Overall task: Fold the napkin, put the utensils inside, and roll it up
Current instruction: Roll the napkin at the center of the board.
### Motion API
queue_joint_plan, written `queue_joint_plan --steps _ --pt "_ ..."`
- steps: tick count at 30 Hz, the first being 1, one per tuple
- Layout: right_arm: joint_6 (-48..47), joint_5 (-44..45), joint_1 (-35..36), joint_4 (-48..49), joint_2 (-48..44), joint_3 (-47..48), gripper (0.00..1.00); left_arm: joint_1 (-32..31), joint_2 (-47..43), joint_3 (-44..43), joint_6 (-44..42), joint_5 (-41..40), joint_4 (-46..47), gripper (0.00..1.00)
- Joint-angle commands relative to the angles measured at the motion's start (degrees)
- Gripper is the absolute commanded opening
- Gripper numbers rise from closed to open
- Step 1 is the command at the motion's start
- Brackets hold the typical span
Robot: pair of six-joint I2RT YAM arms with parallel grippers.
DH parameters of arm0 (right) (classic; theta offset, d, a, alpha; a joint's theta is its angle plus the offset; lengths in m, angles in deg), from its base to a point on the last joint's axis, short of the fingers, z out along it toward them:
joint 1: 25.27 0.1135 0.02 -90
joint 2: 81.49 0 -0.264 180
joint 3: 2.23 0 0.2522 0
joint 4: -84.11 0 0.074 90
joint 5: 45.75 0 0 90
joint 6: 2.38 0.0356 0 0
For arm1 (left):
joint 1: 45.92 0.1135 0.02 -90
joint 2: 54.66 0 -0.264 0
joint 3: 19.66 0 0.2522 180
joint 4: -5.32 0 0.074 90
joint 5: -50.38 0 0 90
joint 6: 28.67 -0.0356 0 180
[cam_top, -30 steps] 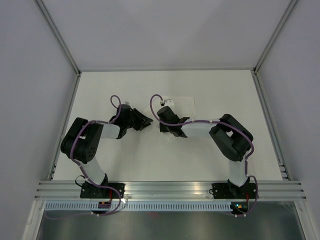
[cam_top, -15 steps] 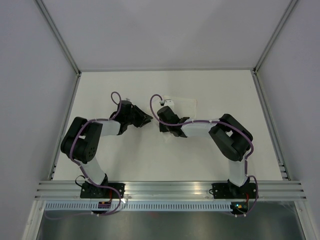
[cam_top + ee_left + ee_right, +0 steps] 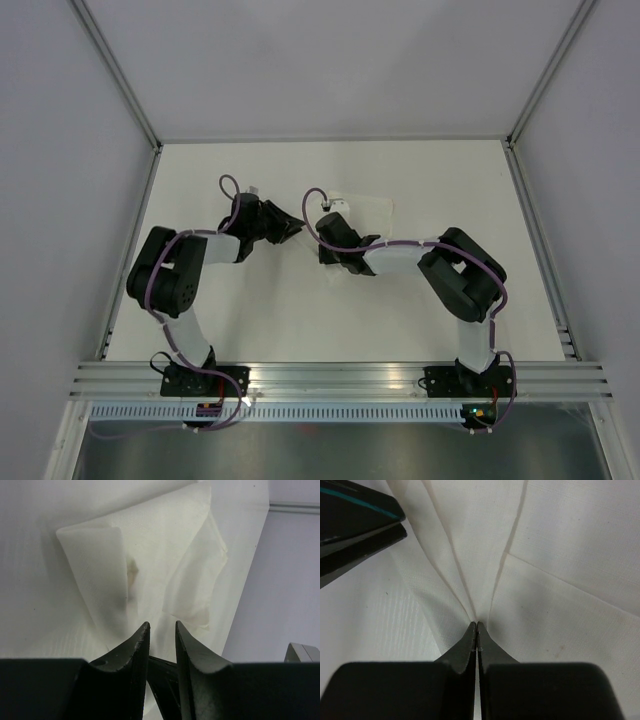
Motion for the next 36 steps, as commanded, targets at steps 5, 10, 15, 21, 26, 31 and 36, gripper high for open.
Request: queue_joint_plan --steps 5,10,15,21,26,31,36 --pt "2.86 -4.61 0.76 -10.37 5.46 -5.98 0.00 -0.23 5.21 -5.09 0.57 1.83 -0.56 0.32" --pt "3.83 -6.02 1.29 -8.79 5.28 -7.21 0.00 -0.67 9.16 -7.81 0.13 2.53 -1.35 0.31" --pt "7.60 -7.51 1.91 -6.24 5.28 -9.40 0.00 -0.93 12.50 -8.69 0.13 6.12 2.84 0.32" --pt "10.25 -7.87 1.91 -3.78 5.90 -11.34 0.00 0.21 5.93 -7.46 -2.15 6.50 6.39 0.47" --pt "12.97 -8.22 1.82 -0.88 5.81 -12.48 0.01 1.97 -5.13 -4.57 -3.47 0.87 -4.94 0.48" --pt "14.73 -8.83 1.82 1.14 6.07 -13.71 0.00 2.67 -12.36 1.23 -4.44 -5.29 -13.38 0.47" --pt "16.14 -9.71 1.91 3.25 6.60 -14.59 0.00 3.20 -14.55 5.09 -6.55 -4.50 -16.29 0.47"
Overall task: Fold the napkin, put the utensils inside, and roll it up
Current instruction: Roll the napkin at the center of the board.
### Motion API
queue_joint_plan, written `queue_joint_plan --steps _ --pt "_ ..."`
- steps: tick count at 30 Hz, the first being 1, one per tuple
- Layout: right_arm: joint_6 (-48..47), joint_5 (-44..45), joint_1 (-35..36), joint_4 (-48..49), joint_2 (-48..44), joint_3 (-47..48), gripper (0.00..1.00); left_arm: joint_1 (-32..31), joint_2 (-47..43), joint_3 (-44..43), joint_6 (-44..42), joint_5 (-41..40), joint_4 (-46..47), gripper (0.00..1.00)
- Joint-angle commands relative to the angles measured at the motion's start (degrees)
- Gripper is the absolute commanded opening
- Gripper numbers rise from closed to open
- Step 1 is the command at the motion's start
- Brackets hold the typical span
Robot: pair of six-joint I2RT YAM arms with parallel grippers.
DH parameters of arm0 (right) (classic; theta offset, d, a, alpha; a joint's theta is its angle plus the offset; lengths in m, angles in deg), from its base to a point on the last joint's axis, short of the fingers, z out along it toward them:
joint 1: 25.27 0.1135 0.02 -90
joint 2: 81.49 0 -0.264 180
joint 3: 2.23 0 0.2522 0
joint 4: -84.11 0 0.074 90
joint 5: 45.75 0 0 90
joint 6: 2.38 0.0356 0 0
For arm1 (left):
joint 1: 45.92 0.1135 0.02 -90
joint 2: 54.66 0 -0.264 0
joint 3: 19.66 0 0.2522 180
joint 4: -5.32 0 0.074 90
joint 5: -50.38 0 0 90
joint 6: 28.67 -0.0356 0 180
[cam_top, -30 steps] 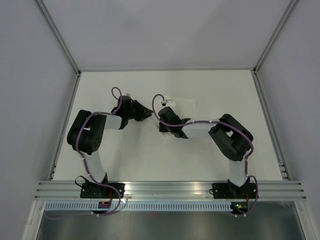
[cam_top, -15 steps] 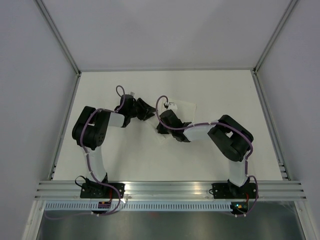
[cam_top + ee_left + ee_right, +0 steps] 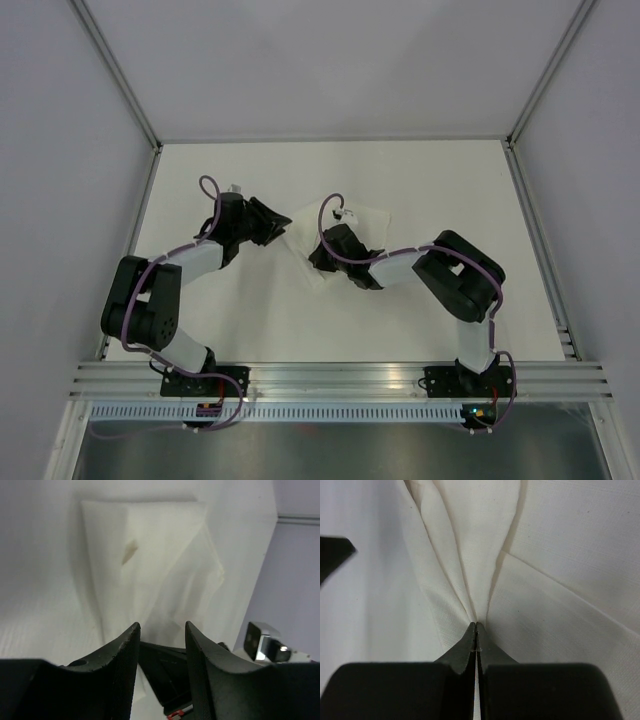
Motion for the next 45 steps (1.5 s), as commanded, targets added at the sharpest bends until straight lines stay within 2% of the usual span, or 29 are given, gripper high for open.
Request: queue_joint_plan --steps 1,9,16,26,38,41,43,45 --pt "0.12 -3.53 1.43 -15.54 6.51 -5.02 0.00 0.51 -1.86 3.73 -3.53 -1.24 -4.47 0.47" --pt "0.03 -4.23 1.25 -14.92 7.30 -5.28 0.01 0.51 -2.40 8.48 -5.03 -0.19 -3.59 0.47" --pt "0.12 -5.20 1.07 -14.22 8.10 -5.28 0.00 0.33 4.27 5.59 -6.17 -0.54 -4.73 0.47" --pt "-0.41 -5.37 0.20 -14.22 7.66 -5.81 0.00 -0.28 11.05 3.83 -5.65 0.16 0.10 0.45" --pt "-0.76 -6.16 -0.24 -14.04 8.01 -5.64 0.00 -1.16 14.31 3.12 -5.91 1.31 1.16 0.25" --pt "-1.02 -6.43 -0.33 -14.04 7.92 -5.46 0.00 -1.16 14.22 1.20 -7.31 1.05 -1.91 0.15" --pt "-1.20 -6.60 -0.42 -14.22 7.92 -5.46 0.00 -1.60 14.22 -0.56 -8.36 -0.44 -6.98 0.04" --pt "-1.99 -6.52 -0.42 -14.66 7.48 -5.02 0.00 -2.56 13.78 -3.72 -10.56 -2.29 -11.39 0.02"
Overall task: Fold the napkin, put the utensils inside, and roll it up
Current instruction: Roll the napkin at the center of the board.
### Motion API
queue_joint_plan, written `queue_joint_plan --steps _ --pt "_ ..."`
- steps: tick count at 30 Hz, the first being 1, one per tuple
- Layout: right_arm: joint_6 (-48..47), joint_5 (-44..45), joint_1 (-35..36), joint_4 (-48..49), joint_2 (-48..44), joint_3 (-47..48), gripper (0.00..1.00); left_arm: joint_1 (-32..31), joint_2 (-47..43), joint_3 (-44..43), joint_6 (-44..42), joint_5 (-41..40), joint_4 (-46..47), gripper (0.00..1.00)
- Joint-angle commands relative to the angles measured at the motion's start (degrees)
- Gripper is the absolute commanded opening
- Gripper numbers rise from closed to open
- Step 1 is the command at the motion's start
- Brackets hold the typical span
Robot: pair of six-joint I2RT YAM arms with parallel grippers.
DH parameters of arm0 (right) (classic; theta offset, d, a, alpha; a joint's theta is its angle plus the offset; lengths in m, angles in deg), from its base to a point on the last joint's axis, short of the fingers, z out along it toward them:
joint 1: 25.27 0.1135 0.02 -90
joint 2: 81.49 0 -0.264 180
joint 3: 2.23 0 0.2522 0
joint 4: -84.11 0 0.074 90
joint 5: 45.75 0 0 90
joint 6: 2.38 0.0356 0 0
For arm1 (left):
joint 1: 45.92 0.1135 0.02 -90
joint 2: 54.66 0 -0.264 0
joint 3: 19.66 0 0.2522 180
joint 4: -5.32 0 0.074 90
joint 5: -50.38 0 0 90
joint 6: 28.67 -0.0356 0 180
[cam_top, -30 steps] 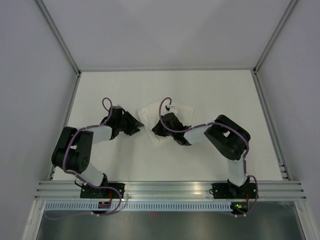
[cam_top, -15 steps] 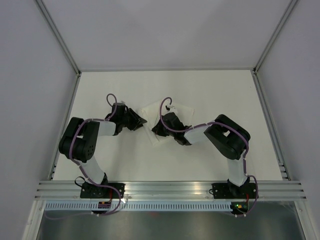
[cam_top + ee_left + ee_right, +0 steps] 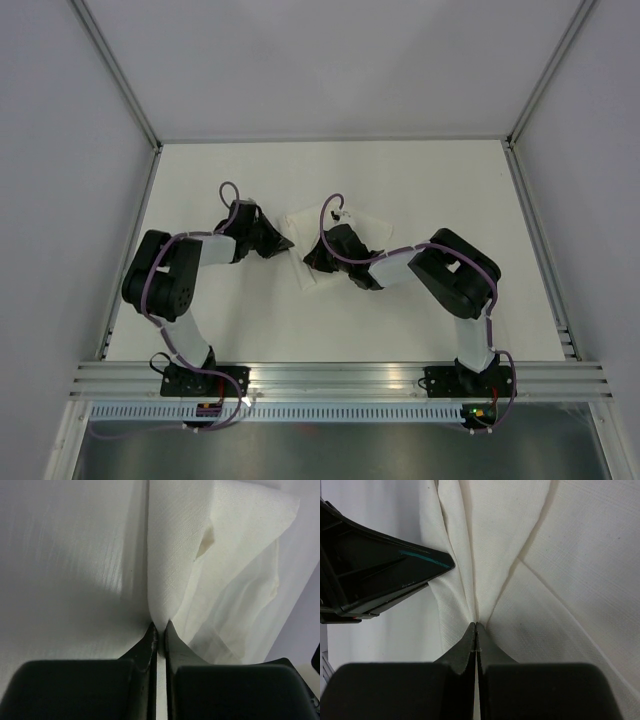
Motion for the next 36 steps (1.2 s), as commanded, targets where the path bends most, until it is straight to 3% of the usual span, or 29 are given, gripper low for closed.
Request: queue_joint_plan --steps 1,4,8,17,20,26,36 --pt "-4.63 0.00 0.41 -20.25 5.12 -3.99 0.01 -2.04 1.52 -4.54 -5.56 -5.37 -11.93 0.02" --pt "-7.01 2.10 0.59 -22.01 2.75 -3.38 0.02 -3.80 1.60 -9.81 -8.63 -11.51 -22.20 0.02" --pt "-11.48 6.66 0.67 -24.12 -2.68 -2.50 0.19 -5.82 2.04 -16.93 -10.05 -16.54 -33.71 0.02" --pt "-17.21 19.05 5.32 -25.18 -11.74 -1.18 0.38 -8.98 4.77 -26.52 -10.75 -25.42 -47.88 0.02" --pt "-17.56 27.14 8.74 -25.00 -15.25 -2.14 0.39 -9.95 5.91 -29.24 -10.84 -27.61 -51.92 0.02" --pt "-21.69 33.30 15.25 -19.55 -20.81 -5.14 0.39 -10.74 7.40 -33.64 -10.93 -30.34 -58.69 0.02" --pt "-26.16 45.76 28.09 -24.72 -9.22 8.03 0.38 -13.91 11.88 -40.76 -10.58 -36.23 -67.40 0.02"
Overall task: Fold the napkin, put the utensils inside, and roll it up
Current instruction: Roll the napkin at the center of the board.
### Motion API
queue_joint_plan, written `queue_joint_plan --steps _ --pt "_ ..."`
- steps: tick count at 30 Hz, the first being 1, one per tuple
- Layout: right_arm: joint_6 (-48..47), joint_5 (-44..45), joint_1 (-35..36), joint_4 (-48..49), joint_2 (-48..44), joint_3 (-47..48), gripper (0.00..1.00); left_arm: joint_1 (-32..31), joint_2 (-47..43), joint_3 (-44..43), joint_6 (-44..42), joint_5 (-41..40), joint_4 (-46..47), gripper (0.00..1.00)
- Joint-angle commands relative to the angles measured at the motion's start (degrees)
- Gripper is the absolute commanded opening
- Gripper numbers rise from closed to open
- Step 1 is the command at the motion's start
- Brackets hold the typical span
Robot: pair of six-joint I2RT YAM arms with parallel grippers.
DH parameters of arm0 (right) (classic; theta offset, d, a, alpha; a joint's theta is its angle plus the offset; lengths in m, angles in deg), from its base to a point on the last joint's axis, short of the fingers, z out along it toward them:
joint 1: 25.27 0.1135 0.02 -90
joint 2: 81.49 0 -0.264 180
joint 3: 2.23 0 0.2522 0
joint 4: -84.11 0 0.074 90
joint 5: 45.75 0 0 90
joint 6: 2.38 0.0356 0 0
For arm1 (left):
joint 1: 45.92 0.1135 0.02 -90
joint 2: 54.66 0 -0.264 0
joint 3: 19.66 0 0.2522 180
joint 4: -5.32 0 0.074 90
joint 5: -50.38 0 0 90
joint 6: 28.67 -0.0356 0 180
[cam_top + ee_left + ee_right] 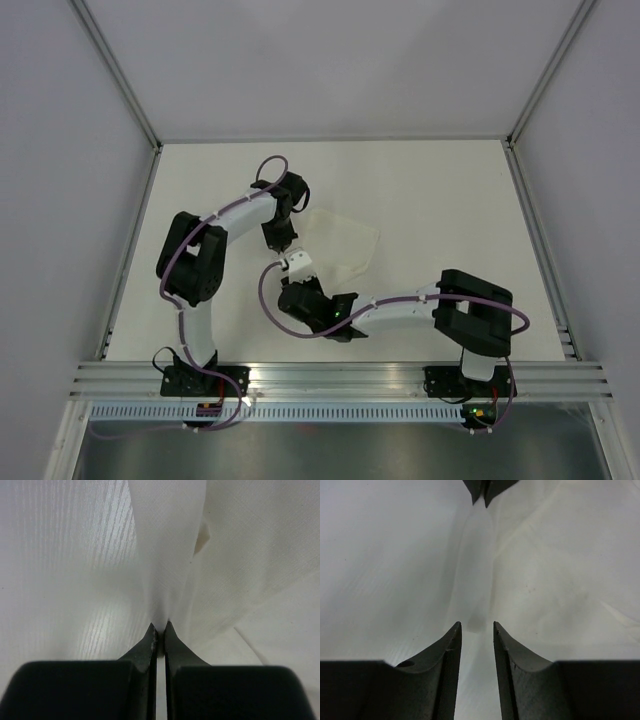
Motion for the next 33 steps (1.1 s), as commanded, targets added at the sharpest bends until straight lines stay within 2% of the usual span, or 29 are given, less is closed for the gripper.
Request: queue_joint_plan --steps 1,5,10,19,33 --pt "-2.98 10.09 2.74 -3.01 4.32 7.64 0.39 -0.79 1.37 -2.56 -1.40 -3.69 -5.26 0.02" --pt "-3.60 13.53 4.06 -11.00 9.85 15.21 0.43 -0.88 1.64 -2.64 -1.48 -4.39 -5.88 0.02" --pt "-5.53 14.41 4.15 -13.12 13.72 20.40 0.52 -1.06 2.16 -3.78 -2.10 -4.30 -6.58 0.02" --pt "-7.82 15.03 4.24 -15.58 20.67 27.09 0.52 -1.15 3.40 -5.37 -2.71 -3.78 -7.81 0.02" --pt "-12.30 21.62 4.77 -20.59 29.99 37.10 0.53 -1.76 4.10 -5.37 -2.36 -4.13 -8.43 0.02"
